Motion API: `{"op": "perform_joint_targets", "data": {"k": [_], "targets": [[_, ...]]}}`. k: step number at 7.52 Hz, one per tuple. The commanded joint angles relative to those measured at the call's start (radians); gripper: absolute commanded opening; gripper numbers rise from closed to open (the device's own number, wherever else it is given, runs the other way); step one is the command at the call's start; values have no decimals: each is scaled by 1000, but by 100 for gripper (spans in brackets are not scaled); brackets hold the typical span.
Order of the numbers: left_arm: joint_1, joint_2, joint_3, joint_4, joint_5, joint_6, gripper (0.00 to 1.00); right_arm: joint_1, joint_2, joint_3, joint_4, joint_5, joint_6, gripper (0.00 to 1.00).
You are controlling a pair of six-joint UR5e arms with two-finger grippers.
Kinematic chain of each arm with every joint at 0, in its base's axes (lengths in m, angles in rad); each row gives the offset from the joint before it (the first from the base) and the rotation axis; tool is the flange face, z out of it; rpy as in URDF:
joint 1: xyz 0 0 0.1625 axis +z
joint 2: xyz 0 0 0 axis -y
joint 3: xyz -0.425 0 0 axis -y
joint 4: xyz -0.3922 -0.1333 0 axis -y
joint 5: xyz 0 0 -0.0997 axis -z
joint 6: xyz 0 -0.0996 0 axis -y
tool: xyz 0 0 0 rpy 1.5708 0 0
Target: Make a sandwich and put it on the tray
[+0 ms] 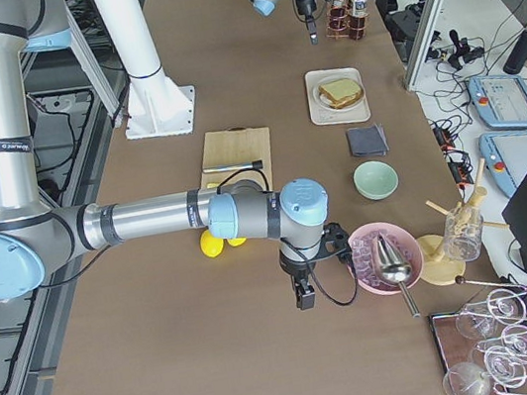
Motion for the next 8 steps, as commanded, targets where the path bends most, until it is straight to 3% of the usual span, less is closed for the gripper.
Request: {"op": "perform_joint_targets", "data": {"k": [1, 2, 4, 5, 7, 8], "targets": [[-145, 327, -327, 72, -166, 152, 98, 1, -5, -2, 0, 0, 0, 100], [-232, 443, -363, 75, -217, 323, 98, 1, -9, -2, 0, 0, 0, 100], [-412, 573, -349, 125, -311, 684, 98, 1, -14, -2, 0, 0, 0, 100], [-499, 579, -349, 258, -311, 901, 98, 1, -14, -3, 0, 0, -2, 100], [-647, 551, -349, 659, -299, 1370, 98, 1, -15, -9, 0, 0, -2, 100], [-698, 528, -351, 795, -267, 1512, 98, 1, -15, -11, 0, 0, -3, 100]]}}
